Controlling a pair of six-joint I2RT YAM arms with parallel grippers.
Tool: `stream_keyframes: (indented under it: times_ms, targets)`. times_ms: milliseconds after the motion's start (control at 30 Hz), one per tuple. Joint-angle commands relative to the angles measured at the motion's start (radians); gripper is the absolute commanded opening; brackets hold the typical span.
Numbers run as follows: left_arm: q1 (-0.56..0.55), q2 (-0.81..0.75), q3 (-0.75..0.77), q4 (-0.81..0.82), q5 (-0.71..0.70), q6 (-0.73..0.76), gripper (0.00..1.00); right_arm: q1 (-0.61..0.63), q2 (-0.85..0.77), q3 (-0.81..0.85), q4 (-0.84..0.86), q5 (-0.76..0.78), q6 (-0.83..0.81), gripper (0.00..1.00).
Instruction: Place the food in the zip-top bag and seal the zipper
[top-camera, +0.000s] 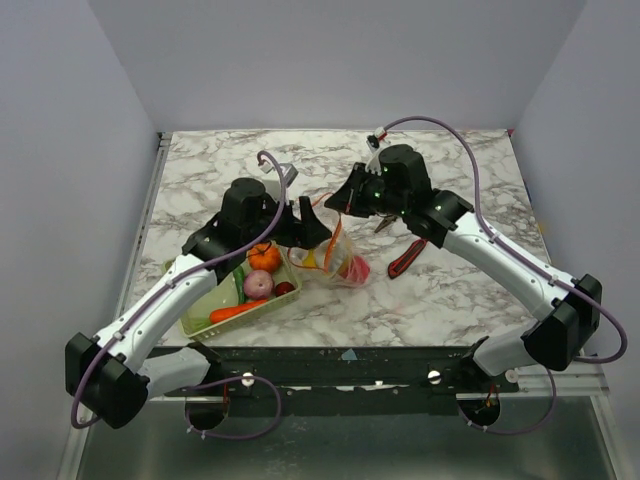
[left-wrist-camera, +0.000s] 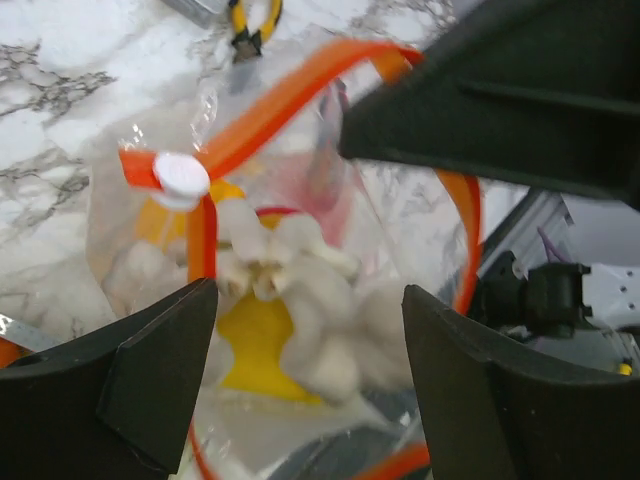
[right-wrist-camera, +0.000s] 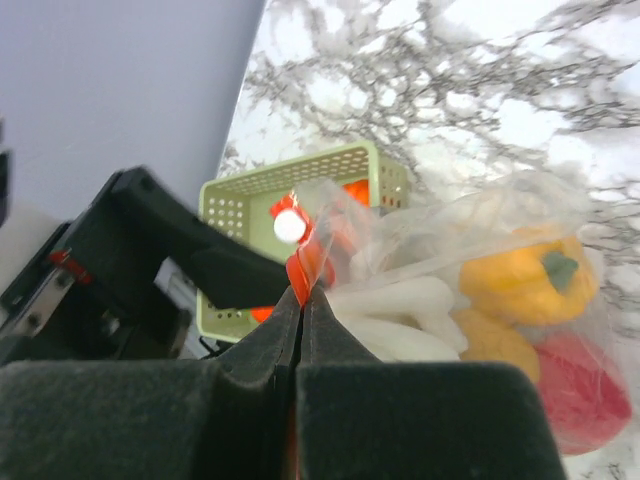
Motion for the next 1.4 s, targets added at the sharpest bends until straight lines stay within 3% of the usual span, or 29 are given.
stream_keyframes:
  times_ms: [0, 133, 333, 433, 533, 633, 967, 1167, 1367]
  targets:
    - [0.003, -0.109, 0.069, -0.136, 0.11, 0.047, 0.77, -0.038, -0.026, -0.022, 0.022, 0.027, -0.012, 0.0]
    - [0.017, -0.202, 0.071, -0.238, 0.027, 0.088, 0.72, -0.054, -0.035, -0.04, 0.019, 0.017, -0.017, 0.0]
    - [0.032, -0.32, -0.047, -0.334, -0.376, 0.039, 0.59, -0.056, -0.039, -0.049, 0.018, 0.011, -0.023, 0.0]
    - [0.054, -0.344, -0.121, -0.351, -0.482, 0.0, 0.55, -0.057, -0.041, -0.052, 0.019, 0.007, -0.027, 0.0]
    - [0.075, -0.345, -0.19, -0.329, -0.516, -0.032, 0.56, -0.056, -0.042, -0.055, 0.019, 0.004, -0.028, 0.0]
    - [0.079, -0.321, -0.252, -0.294, -0.529, -0.056, 0.67, -0.057, -0.044, -0.058, 0.018, 0.003, -0.029, 0.0]
    - [0.079, -0.111, -0.304, -0.292, -0.57, -0.084, 0.9, -0.058, -0.059, -0.076, 0.03, -0.005, -0.023, 0.0]
    - [0.074, 0.026, -0.282, -0.286, -0.594, -0.085, 0.85, -0.058, -0.051, -0.076, 0.039, -0.02, -0.016, 0.0]
    - [0.066, 0.015, -0.328, -0.266, -0.559, -0.114, 0.78, -0.059, -0.057, -0.079, 0.038, -0.021, -0.013, 0.0]
